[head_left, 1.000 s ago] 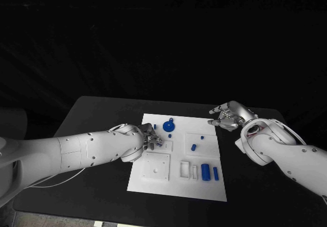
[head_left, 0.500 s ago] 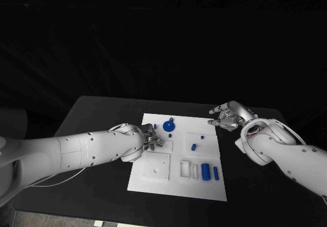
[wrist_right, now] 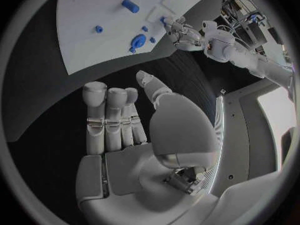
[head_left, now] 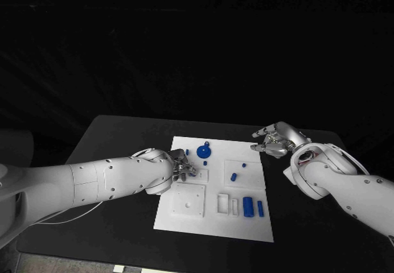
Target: Assemble the parts on the task board
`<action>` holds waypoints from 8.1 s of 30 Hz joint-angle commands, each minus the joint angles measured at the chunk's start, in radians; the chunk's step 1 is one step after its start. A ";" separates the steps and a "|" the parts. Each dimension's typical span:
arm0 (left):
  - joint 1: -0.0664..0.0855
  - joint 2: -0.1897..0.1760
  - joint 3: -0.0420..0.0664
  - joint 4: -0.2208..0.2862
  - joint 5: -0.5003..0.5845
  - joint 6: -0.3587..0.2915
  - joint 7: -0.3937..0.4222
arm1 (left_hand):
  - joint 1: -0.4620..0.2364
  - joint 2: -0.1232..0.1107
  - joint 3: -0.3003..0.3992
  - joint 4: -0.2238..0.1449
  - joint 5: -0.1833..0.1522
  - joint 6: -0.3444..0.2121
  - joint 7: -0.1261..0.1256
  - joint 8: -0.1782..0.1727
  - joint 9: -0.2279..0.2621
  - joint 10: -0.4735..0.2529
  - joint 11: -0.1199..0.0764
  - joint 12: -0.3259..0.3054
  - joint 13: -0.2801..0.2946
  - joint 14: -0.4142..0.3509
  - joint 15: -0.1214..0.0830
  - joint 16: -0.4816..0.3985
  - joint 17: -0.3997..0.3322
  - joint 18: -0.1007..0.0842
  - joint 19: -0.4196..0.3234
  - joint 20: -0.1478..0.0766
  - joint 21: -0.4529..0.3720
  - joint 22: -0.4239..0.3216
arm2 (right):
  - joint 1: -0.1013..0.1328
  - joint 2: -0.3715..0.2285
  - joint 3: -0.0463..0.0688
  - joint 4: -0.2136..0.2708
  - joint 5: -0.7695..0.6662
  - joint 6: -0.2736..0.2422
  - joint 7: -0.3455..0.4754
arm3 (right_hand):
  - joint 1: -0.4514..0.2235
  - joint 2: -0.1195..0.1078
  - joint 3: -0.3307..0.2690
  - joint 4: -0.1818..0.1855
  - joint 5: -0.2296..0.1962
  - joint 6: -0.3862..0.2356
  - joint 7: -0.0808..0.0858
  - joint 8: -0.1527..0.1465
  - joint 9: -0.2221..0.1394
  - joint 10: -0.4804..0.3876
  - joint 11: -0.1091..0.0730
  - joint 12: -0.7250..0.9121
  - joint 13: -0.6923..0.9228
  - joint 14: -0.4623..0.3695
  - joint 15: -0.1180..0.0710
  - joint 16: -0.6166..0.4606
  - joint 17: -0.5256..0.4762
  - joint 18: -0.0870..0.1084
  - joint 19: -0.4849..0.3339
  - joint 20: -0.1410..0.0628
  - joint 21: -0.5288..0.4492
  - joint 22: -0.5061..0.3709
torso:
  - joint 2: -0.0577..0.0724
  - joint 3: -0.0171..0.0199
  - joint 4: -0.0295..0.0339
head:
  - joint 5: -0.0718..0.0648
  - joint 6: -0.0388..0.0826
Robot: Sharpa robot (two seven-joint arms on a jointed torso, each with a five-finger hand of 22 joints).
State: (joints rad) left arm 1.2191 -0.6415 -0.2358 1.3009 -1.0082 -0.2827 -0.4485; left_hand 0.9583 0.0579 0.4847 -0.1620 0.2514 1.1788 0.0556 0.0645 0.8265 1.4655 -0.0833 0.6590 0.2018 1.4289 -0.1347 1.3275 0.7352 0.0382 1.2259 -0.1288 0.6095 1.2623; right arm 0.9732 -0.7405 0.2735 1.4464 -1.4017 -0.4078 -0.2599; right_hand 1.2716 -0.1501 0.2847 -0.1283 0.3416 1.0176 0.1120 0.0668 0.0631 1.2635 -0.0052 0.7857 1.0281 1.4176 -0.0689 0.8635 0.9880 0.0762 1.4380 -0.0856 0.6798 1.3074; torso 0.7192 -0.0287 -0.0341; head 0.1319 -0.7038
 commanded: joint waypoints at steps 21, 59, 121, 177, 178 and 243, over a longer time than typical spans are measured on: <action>-0.007 -0.001 -0.005 -0.015 -0.007 0.071 -0.038 | 0.009 0.010 0.007 -0.002 -0.001 0.231 -0.115 0.004 0.249 0.050 -0.005 0.004 0.001 0.001 -0.003 0.002 -0.003 0.007 0.012 -0.001 -0.017 0.016 | -0.003 0.002 0.001 -0.002 0.000 0.011 0.003 | -0.009 -0.004 0.007 -0.001 0.006 0.004 0.000 -0.005 -0.001 -0.008 -0.002 0.003 0.001 -0.005 -0.003 0.003 0.001 0.006 0.004 -0.003 0.006 0.080 | 0.000 -0.0001 -0.0009 | 0.000 -0.004; -0.007 0.035 -0.005 -0.050 0.004 0.103 -0.034 | 0.028 0.024 -0.040 0.028 -0.109 0.242 -0.116 0.004 0.259 0.050 -0.002 0.012 -0.004 0.002 0.000 0.006 0.005 0.014 0.024 0.010 -0.054 0.044 | -0.010 0.004 0.001 -0.005 0.000 0.015 0.004 | -0.011 -0.003 0.008 -0.002 0.010 0.007 0.000 -0.005 -0.001 -0.007 -0.002 0.003 0.001 -0.005 -0.003 0.002 0.001 0.006 0.004 -0.004 0.006 0.080 | 0.001 0.0014 -0.0016 | -0.003 -0.002; -0.005 0.040 -0.003 -0.086 0.031 0.145 -0.032 | 0.089 -0.252 -0.302 0.388 -0.203 0.253 -0.117 0.003 0.243 0.050 -0.002 -0.001 -0.032 -0.004 -0.009 -0.022 -0.020 -0.016 0.038 -0.018 -0.103 0.060 | -0.020 0.007 0.001 -0.009 0.007 0.002 0.010 | -0.011 -0.004 0.012 -0.004 0.017 0.007 0.000 -0.005 -0.001 -0.006 -0.002 0.004 0.001 -0.004 -0.003 0.002 0.001 0.006 0.004 -0.004 0.006 0.080 | 0.000 -0.0006 -0.0014 | -0.011 -0.004; 0.183 0.196 0.074 -0.522 0.075 0.514 0.015 | 0.144 -0.136 -0.436 0.264 0.021 -0.097 -0.009 0.097 -0.469 0.018 0.044 -0.211 -0.004 -0.078 0.023 -0.140 -0.261 -0.028 0.031 -0.001 -0.247 0.062 | -0.026 0.014 0.043 -0.007 0.027 -0.005 0.012 | -0.018 -0.006 0.015 0.000 0.030 0.002 0.000 -0.005 -0.001 -0.005 -0.002 0.003 0.000 -0.003 -0.004 0.001 0.000 0.006 0.006 -0.004 0.009 0.080 | 0.037 0.0060 -0.0195 | 0.015 0.063; 0.181 0.203 0.073 -0.534 0.067 0.517 0.016 | 0.145 -0.136 -0.437 0.262 0.027 -0.098 -0.013 0.116 -0.446 0.019 0.042 -0.210 -0.003 -0.078 0.024 -0.138 -0.261 -0.029 0.031 -0.001 -0.247 0.062 | -0.026 0.014 0.046 -0.006 0.028 -0.005 0.012 | -0.018 -0.006 0.015 0.000 0.030 0.002 0.000 -0.005 -0.001 -0.005 -0.002 0.003 0.000 -0.003 -0.004 0.001 0.000 0.006 0.006 -0.004 0.009 0.080 | 0.038 0.0060 -0.0203 | 0.015 0.064; 0.140 0.270 0.048 -0.627 0.105 0.533 0.020 | 0.148 0.007 -0.488 0.200 -0.086 -0.135 -0.025 0.168 -0.244 0.012 0.039 -0.202 0.007 -0.083 0.022 -0.129 -0.274 -0.032 0.032 -0.003 -0.250 0.063 | -0.026 0.023 0.063 -0.007 0.020 -0.008 -0.010 | -0.015 -0.006 0.036 -0.004 0.033 0.007 0.001 -0.005 -0.001 -0.003 -0.003 0.005 0.000 -0.002 -0.004 0.002 0.002 0.006 0.005 -0.005 0.011 0.081 | 0.052 0.0109 -0.0309 | 0.011 0.061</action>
State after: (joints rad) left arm 1.3587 -0.3746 -0.1877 0.6740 -0.9317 0.2503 -0.4317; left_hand 1.1042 0.0595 -0.0026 0.0417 0.1617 1.0482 0.0282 0.2372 0.5834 1.4669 -0.0426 0.4567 0.2103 1.3539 -0.1141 1.1958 0.4628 0.0075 1.2577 -0.1287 0.3654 1.3080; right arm 0.9476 -0.7192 0.3364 1.4392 -1.3717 -0.4211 -0.2707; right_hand 1.2638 -0.1581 0.3137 -0.1325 0.3688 1.0182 0.1127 0.0668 0.0632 1.2637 -0.0051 0.7857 1.0284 1.4176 -0.0689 0.8635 0.9890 0.0762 1.4380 -0.0856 0.6875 1.3075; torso 0.7708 -0.0185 -0.0648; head 0.1410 -0.6419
